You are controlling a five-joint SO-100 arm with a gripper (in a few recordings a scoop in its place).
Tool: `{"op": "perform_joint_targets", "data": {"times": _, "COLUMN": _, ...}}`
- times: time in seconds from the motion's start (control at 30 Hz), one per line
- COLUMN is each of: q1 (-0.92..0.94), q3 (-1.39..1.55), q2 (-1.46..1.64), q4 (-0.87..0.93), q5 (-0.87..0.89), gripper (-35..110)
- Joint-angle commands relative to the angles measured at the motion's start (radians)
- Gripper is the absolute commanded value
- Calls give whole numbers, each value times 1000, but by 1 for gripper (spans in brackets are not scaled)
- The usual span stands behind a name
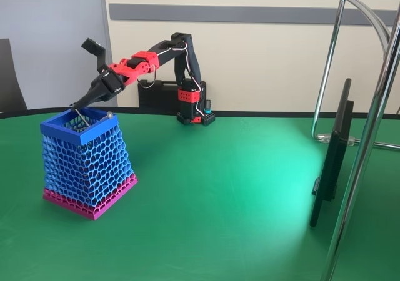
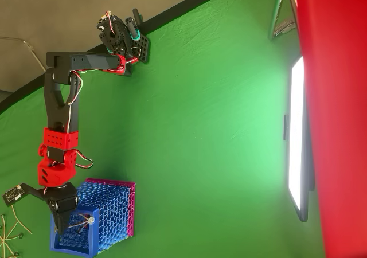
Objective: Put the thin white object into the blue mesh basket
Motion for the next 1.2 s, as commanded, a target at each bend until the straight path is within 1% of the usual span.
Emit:
{"op": "perform_joint_targets", "data": {"times": 0.0, "q1": -14, "q3": 14, "q2": 95, "q4": 3, "q5": 8, "gripper": 21}}
{"op": "perform_joint_targets", "data": {"times": 0.3, "q1": -54, "q3": 183, "q2": 278, "q4": 3, "q5": 18, "gripper": 26}}
{"op": "perform_joint_targets", "data": {"times": 0.63, "q1": -114, "q3": 471, "q2": 494, "q4": -92, "q5": -32, "gripper": 26}}
{"op": "perform_joint_targets", "data": {"times": 0.8, "q1": -138, "q3": 558, "q2": 611, "q4": -94, "q5": 8, "gripper": 26}}
{"op": "perform_joint_targets", "data": {"times": 0.9, "q1": -166, "q3": 632, "q2": 704, "q4": -94, "q5": 51, "gripper": 22}}
{"op": "perform_joint_targets", "data": {"times": 0.97, "q1": -192, "q3": 686, "q2": 762, "q4": -94, "q5": 86, "gripper": 18}}
{"op": "perform_joint_targets", "data": {"times": 1.1, "q1": -261, "q3": 805, "q2": 864, "q4": -94, "q5": 183, "gripper": 1}}
{"op": "perform_joint_targets", "data": {"times": 1.17, "q1": -307, "q3": 881, "q2": 916, "q4": -94, "q5": 235, "gripper": 1}}
